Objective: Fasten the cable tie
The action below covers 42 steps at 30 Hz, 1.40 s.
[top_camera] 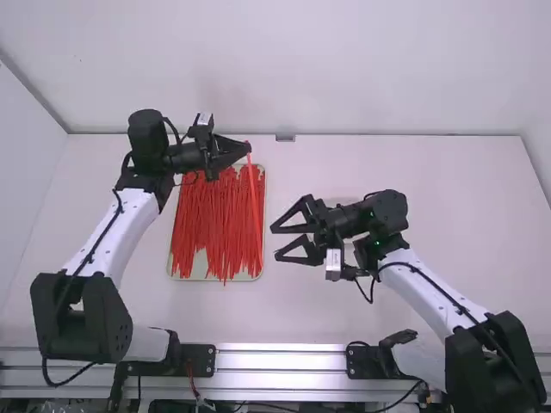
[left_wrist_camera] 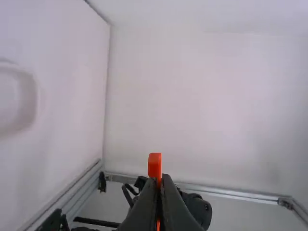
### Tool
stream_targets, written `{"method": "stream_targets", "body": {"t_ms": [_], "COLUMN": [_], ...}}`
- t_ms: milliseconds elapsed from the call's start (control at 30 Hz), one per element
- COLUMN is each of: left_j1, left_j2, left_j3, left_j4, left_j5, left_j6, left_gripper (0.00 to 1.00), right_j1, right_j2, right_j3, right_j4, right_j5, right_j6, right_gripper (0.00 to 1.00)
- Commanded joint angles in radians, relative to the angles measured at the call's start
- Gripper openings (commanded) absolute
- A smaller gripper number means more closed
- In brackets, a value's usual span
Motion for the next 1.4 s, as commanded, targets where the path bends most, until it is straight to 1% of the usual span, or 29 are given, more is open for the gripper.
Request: {"method": "stream_targets", "body": {"t_ms": [0, 100, 300, 400, 467, 500, 533, 567, 600, 633, 667, 700, 733, 900, 933, 1000, 1033, 1167, 1200, 1300, 1367], "left_j1": [-0.002, -0.016, -0.028, -0.029, -0.031, -0.031, -0.031, -0.031, -0.031, -0.031, -0.031, -0.031, -0.032, -0.035, -0.033, -0.035, -0.038, -0.040, -0.040, -0.040, -0.040], "left_j2": [0.005, 0.007, 0.006, 0.007, 0.007, 0.007, 0.007, 0.007, 0.007, 0.007, 0.007, 0.007, 0.007, 0.007, 0.007, 0.007, 0.007, 0.007, 0.007, 0.007, 0.007], "left_j3": [0.018, 0.018, 0.018, 0.018, 0.018, 0.017, 0.018, 0.017, 0.017, 0.017, 0.017, 0.017, 0.017, 0.017, 0.017, 0.017, 0.017, 0.017, 0.017, 0.017, 0.017], "left_j4": [0.008, 0.009, 0.010, 0.011, 0.010, 0.011, 0.011, 0.011, 0.010, 0.010, 0.011, 0.011, 0.010, 0.010, 0.010, 0.011, 0.010, 0.011, 0.011, 0.011, 0.011], "left_j5": [0.029, 0.024, 0.023, 0.029, 0.028, 0.029, 0.029, 0.028, 0.028, 0.029, 0.029, 0.029, 0.028, 0.020, 0.021, 0.021, 0.021, 0.017, 0.017, 0.018, 0.018], "left_j6": [-0.028, -0.026, -0.027, -0.020, -0.019, -0.020, -0.019, -0.020, -0.020, -0.019, -0.020, -0.020, -0.020, -0.020, -0.019, -0.020, -0.020, -0.019, -0.020, -0.019, -0.019], "left_gripper": [0.02, 0.02, 0.02, 0.02, 0.02, 0.02, 0.02, 0.02, 0.02, 0.02, 0.02, 0.02, 0.02, 0.02, 0.02, 0.02, 0.02, 0.02, 0.02, 0.02, 0.02], "right_j1": [0.021, 0.040, 0.079, 0.081, 0.078, 0.079, 0.081, 0.086, 0.089, 0.093, 0.093, 0.093, 0.092, 0.091, 0.091, 0.091, 0.091, 0.092, 0.093, 0.089, 0.093], "right_j2": [-0.009, -0.009, -0.009, -0.009, -0.009, -0.009, -0.009, -0.009, -0.009, -0.009, -0.009, -0.009, -0.009, -0.009, -0.009, -0.009, -0.009, -0.009, -0.009, -0.009, -0.009], "right_j3": [-0.006, -0.006, -0.006, -0.006, -0.006, -0.006, -0.006, -0.006, -0.006, -0.006, -0.006, -0.006, -0.006, -0.006, -0.006, -0.006, -0.006, -0.006, -0.006, -0.006, -0.006], "right_j4": [0.006, -0.002, 0.003, 0.006, 0.002, 0.002, 0.005, 0.006, 0.006, 0.003, 0.005, 0.006, 0.006, 0.006, 0.006, 0.003, 0.003, 0.003, 0.003, 0.002, -0.002], "right_j5": [0.031, 0.053, 0.119, 0.115, 0.115, 0.115, 0.116, 0.117, 0.118, 0.121, 0.126, 0.127, 0.126, 0.127, 0.136, 0.146, 0.146, 0.146, 0.145, 0.145, 0.145], "right_j6": [-0.035, -0.079, -0.079, -0.078, -0.079, -0.077, -0.067, -0.068, -0.070, -0.072, -0.072, -0.071, -0.072, -0.079, -0.076, -0.076, -0.077, -0.078, -0.075, -0.074, -0.076], "right_gripper": [0.98, 0.98, 0.98, 0.99, 0.91, 0.83, 0.68, 0.59, 0.49, 0.41, 0.35, 0.33, 0.29, 0.27, 0.21, 0.17, 0.13, 0.10, 0.06, 0.00, 0.00]}}
